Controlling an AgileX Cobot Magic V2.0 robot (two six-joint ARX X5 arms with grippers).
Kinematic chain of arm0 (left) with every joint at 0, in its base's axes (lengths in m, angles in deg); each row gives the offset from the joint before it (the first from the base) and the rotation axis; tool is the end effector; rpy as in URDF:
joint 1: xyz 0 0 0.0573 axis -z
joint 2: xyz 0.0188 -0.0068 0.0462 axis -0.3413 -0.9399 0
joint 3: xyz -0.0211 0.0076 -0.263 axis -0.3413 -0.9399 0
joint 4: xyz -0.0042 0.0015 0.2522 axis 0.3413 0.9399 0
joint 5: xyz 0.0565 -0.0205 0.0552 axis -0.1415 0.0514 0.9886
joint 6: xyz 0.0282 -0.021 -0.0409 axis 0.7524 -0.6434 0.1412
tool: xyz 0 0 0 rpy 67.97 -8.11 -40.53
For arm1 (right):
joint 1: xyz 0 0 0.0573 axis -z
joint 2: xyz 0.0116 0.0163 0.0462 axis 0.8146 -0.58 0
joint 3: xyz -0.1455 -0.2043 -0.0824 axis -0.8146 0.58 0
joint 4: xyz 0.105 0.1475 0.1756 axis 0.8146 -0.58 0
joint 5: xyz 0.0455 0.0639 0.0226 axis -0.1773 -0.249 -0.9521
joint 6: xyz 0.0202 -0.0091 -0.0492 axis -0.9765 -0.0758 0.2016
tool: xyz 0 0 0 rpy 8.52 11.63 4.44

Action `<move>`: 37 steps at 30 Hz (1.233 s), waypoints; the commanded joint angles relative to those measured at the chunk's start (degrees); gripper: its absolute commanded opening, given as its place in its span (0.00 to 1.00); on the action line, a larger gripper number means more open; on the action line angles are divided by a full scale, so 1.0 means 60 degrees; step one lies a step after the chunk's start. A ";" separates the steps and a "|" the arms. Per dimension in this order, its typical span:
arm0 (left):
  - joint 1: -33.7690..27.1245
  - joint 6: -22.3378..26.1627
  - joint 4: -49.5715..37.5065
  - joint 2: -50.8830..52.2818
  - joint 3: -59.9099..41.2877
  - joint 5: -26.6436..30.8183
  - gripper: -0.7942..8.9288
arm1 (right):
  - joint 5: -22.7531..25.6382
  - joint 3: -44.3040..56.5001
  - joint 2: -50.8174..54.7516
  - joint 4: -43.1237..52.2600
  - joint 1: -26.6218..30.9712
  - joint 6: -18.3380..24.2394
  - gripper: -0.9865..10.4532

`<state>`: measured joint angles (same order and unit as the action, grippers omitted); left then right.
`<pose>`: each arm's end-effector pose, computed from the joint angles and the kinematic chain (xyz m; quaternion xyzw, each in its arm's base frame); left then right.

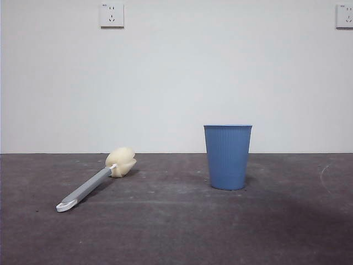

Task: Pick up the cup brush,pick up the cup,insert the brush into the cup,clean the cup,put the cup brush back,put the cup back to the fixed position on the table

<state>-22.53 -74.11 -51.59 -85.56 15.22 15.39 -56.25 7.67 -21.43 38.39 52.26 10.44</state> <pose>0.0872 0.0013 0.1776 -0.0854 0.0892 -0.0138 0.9923 0.0952 0.0077 0.1695 0.1042 0.0823 0.0774 0.9881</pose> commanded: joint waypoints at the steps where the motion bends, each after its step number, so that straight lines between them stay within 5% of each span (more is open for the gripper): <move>1: -0.0007 -0.0597 0.0135 -0.0127 0.0535 -0.0273 0.07 | -0.0193 -0.0528 -0.0408 0.0113 -0.0022 -0.0244 0.08; 8: -0.0007 -0.0707 0.1009 -0.1264 0.2095 -0.1031 0.07 | -0.1206 -0.2189 -0.2273 -0.0291 -0.0098 -0.0189 0.08; 20: -0.0007 0.0663 0.3424 -0.3789 0.5293 -0.3082 0.07 | -0.2954 -0.5931 -0.4707 -0.3468 -0.0335 0.1563 0.08; 30: 0.0168 0.1632 0.5676 -0.4994 0.7457 -0.3985 0.07 | -0.3016 -0.8342 -0.5581 -0.6685 -0.0335 0.3144 0.08; 37: 0.0495 0.1872 0.6747 -0.5071 0.7992 -0.4003 0.07 | -0.3020 -0.9351 -0.5898 -0.7941 -0.0495 0.3202 0.08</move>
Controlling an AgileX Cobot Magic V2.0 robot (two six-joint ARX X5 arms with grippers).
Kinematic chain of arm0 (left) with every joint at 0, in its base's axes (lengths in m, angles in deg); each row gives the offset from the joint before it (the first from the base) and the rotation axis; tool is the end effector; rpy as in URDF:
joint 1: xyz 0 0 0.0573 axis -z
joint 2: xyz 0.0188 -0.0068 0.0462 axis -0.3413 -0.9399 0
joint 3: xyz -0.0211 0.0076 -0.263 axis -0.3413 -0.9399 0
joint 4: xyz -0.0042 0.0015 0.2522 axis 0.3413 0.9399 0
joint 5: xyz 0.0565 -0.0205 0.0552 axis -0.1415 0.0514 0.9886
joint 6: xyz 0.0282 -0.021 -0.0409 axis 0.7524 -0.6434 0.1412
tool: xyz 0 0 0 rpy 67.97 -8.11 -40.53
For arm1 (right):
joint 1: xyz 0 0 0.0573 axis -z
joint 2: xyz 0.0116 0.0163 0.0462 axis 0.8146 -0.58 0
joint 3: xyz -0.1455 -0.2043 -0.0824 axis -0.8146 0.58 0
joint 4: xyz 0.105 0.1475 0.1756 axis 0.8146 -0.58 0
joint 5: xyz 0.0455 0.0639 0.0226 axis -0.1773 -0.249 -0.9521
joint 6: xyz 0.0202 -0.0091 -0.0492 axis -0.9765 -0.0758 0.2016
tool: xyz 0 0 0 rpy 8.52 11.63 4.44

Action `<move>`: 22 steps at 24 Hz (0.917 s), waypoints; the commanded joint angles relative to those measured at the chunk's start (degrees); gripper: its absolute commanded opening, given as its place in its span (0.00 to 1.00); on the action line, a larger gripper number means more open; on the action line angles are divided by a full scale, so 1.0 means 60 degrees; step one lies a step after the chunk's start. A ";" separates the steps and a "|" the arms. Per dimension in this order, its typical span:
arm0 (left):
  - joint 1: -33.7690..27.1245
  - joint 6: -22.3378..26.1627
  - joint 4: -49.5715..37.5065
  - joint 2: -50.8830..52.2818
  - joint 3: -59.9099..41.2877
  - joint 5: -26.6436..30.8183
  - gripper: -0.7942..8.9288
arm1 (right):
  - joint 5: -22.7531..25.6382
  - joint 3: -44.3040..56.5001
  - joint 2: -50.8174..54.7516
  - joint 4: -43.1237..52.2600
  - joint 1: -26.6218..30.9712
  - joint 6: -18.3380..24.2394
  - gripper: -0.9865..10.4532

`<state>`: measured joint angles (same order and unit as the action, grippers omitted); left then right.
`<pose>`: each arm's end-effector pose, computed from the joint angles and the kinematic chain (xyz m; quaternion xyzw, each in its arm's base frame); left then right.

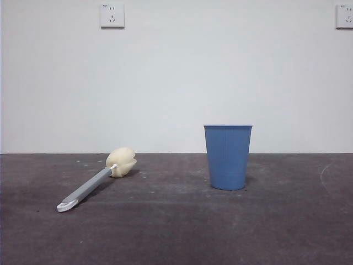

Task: Pick up the cup brush,pick up the cup,insert the brush into the cup,clean the cup,put the cup brush back,put the cup back to the fixed position on the table

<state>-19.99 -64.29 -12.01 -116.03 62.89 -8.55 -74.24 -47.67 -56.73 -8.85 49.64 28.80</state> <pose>0.0711 -0.0140 0.3440 -0.0646 0.2694 -0.2410 0.9302 0.0948 0.0207 0.3581 0.0010 0.2865 0.2670 0.9201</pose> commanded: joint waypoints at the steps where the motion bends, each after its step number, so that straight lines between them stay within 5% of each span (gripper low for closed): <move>1: 0.0091 0.0277 0.0251 0.0007 0.0051 -0.0015 0.07 | -0.0022 -0.0157 -0.0015 -0.0069 -0.0087 0.0142 0.08; 4: 0.0120 0.0408 0.0477 0.0004 0.0051 0.0000 0.08 | -0.0018 -0.0168 -0.0015 -0.0091 -0.0095 0.0138 0.11; 6: 0.0120 0.0401 0.0466 0.0000 0.0051 0.0004 0.12 | -0.0015 -0.0168 -0.0015 -0.0091 -0.0095 0.0131 0.29; 8: 0.0120 0.0335 0.0484 -0.0036 0.0051 0.0018 0.57 | -0.0015 -0.0168 -0.0040 -0.0095 -0.0095 -0.0211 0.57; 9: 0.0120 0.0332 0.0484 -0.0058 0.0051 0.0015 0.76 | -0.0015 -0.0168 -0.0091 -0.0135 -0.0095 -0.0332 0.62; 22: 0.0692 0.0175 -0.0047 -0.1249 0.0106 0.0062 0.76 | -0.0761 -0.0168 -0.0605 -0.0361 -0.0095 -0.0466 0.61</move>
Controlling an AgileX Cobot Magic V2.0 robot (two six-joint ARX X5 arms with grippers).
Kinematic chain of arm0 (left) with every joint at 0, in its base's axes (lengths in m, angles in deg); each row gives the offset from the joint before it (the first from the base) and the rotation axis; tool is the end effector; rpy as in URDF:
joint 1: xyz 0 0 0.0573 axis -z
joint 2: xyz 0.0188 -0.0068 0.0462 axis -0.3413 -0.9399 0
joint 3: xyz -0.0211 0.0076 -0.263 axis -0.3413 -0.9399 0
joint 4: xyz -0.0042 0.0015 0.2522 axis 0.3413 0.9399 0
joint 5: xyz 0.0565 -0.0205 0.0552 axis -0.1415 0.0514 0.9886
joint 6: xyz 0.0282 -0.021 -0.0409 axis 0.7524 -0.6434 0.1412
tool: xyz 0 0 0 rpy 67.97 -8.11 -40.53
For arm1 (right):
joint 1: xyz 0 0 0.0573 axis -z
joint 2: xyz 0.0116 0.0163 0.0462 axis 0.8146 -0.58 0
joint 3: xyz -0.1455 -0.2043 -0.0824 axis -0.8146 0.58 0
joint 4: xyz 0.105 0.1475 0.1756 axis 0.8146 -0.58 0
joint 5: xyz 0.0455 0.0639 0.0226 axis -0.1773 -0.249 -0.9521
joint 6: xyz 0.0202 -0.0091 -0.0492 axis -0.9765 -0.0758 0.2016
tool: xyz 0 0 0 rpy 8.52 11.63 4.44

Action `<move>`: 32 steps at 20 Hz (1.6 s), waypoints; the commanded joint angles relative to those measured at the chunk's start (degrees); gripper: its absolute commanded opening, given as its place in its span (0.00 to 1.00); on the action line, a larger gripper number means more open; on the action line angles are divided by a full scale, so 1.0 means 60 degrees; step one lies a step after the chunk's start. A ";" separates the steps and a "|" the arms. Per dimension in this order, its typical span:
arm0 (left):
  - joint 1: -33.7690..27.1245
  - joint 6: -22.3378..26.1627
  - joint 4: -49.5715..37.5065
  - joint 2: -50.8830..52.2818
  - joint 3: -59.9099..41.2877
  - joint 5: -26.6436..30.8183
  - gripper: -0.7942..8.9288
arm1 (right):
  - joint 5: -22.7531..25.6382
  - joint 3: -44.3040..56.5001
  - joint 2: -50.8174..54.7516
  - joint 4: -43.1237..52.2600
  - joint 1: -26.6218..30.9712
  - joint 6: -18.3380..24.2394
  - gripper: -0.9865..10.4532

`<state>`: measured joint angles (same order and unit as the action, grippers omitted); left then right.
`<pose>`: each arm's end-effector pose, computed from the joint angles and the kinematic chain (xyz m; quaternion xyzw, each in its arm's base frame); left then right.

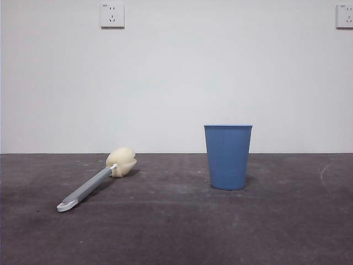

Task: Pick up the cup brush,pick up the cup,insert the brush into the cup,clean the cup,put the cup brush back,put the cup back to the fixed position on the table

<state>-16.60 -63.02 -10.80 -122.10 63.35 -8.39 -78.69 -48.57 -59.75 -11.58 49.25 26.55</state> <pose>0.0935 -0.0195 0.3380 -0.0587 0.3236 -0.2659 0.9061 0.1029 0.0242 0.3554 0.0392 0.3272 0.2971 0.8962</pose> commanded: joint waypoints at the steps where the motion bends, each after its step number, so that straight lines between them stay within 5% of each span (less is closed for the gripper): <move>1: 0.0222 -0.0098 -0.0466 -0.0492 0.0029 0.0036 0.76 | -0.0018 -0.0018 -0.0189 0.0168 -0.0029 -0.0095 0.61; 5: 0.1002 -0.0393 -0.1260 -0.1854 0.0029 0.0856 0.76 | -0.0018 -0.0018 -0.0597 0.0237 -0.0029 -0.0255 0.61; 13: 0.3541 -0.1359 -0.3479 -0.5537 0.0029 0.4506 0.76 | -0.0004 -0.0018 -0.1020 0.0233 -0.0029 -0.0280 0.61; 20: 0.4080 -0.2135 -0.5074 -0.8703 0.0029 0.5297 0.76 | -0.0011 -0.0018 -0.1020 0.0230 -0.0029 -0.0357 0.61; 29: 0.4080 -0.2659 -0.5475 -1.0083 0.0029 0.5850 0.75 | 0.0011 -0.0018 -0.1024 0.0233 -0.0029 -0.0386 0.61; 32: 0.4142 -0.2838 -0.5413 -1.0185 0.0029 0.5967 0.59 | 0.0015 -0.0018 -0.1020 0.0233 -0.0029 -0.0386 0.61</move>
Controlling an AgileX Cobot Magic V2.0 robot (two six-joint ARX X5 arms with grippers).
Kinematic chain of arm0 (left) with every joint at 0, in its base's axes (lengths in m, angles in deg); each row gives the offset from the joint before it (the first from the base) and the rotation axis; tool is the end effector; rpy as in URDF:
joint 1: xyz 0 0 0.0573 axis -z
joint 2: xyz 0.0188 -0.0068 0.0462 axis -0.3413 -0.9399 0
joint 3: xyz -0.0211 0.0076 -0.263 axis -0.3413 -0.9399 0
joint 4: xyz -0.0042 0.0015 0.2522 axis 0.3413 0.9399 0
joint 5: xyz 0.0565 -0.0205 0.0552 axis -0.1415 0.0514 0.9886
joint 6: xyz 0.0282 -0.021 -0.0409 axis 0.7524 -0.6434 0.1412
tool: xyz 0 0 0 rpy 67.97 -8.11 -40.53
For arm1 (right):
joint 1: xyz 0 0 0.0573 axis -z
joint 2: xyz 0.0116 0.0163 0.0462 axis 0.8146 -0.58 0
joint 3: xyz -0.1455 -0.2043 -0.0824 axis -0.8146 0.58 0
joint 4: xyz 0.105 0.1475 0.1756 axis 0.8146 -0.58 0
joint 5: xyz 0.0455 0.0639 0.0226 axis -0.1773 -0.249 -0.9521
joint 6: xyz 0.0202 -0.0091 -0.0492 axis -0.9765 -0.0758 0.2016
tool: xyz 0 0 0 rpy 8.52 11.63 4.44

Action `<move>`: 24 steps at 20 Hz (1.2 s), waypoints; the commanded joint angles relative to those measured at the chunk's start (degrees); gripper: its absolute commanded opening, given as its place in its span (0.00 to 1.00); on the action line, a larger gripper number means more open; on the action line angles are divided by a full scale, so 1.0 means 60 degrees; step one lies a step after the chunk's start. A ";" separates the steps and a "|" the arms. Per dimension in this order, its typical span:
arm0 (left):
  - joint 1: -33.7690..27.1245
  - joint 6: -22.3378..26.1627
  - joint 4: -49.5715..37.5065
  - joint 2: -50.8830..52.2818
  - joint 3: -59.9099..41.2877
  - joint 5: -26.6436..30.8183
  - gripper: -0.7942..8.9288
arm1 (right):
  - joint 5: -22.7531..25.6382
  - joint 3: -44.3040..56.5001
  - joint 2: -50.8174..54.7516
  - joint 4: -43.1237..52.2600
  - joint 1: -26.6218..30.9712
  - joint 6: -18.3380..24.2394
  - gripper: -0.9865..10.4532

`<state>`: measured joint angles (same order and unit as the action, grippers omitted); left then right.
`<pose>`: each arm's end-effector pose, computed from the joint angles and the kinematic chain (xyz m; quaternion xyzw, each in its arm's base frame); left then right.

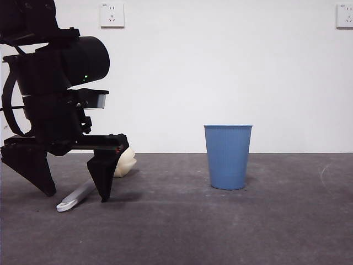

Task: Pick up the cup brush,pick up the cup,insert the brush into the cup,clean the cup,put the cup brush back,put the cup back to the fixed position on the table

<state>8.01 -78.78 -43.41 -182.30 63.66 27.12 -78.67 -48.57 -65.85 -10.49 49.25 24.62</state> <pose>0.2796 -0.1447 0.1599 0.0635 0.5386 -0.0896 0.8354 0.1303 0.0267 0.3462 0.0632 0.3720 0.2874 0.8803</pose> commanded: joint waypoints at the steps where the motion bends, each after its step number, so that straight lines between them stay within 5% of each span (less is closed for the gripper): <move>1: 0.0055 -0.0211 0.0022 -0.0153 -0.0022 0.0051 0.55 | 0.0015 -0.0018 -0.0004 0.0051 -0.0029 -0.0066 0.61; 2: 0.0095 -0.0215 0.0047 -0.0153 -0.0022 0.0044 0.55 | 0.0015 -0.0018 -0.0004 0.0051 -0.0029 -0.0066 0.61; 6: 0.0164 -0.0433 0.0270 -0.0149 -0.0022 -0.0328 0.23 | 0.0047 -0.0018 -0.0007 0.0055 -0.0029 -0.0062 0.61; 10: 0.0160 -0.0448 0.0382 -0.0149 -0.0022 -0.0652 0.07 | 0.0047 -0.0018 -0.0004 0.0051 -0.0029 -0.0062 0.61; 24: 0.0138 -0.0415 0.0816 0.1279 -0.0022 -0.0663 0.07 | 0.0011 -0.0018 -0.0007 0.0044 -0.0029 -0.0164 0.61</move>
<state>8.71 -81.32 -38.45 -174.49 64.05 23.19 -78.56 -48.57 -65.85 -10.49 49.25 24.16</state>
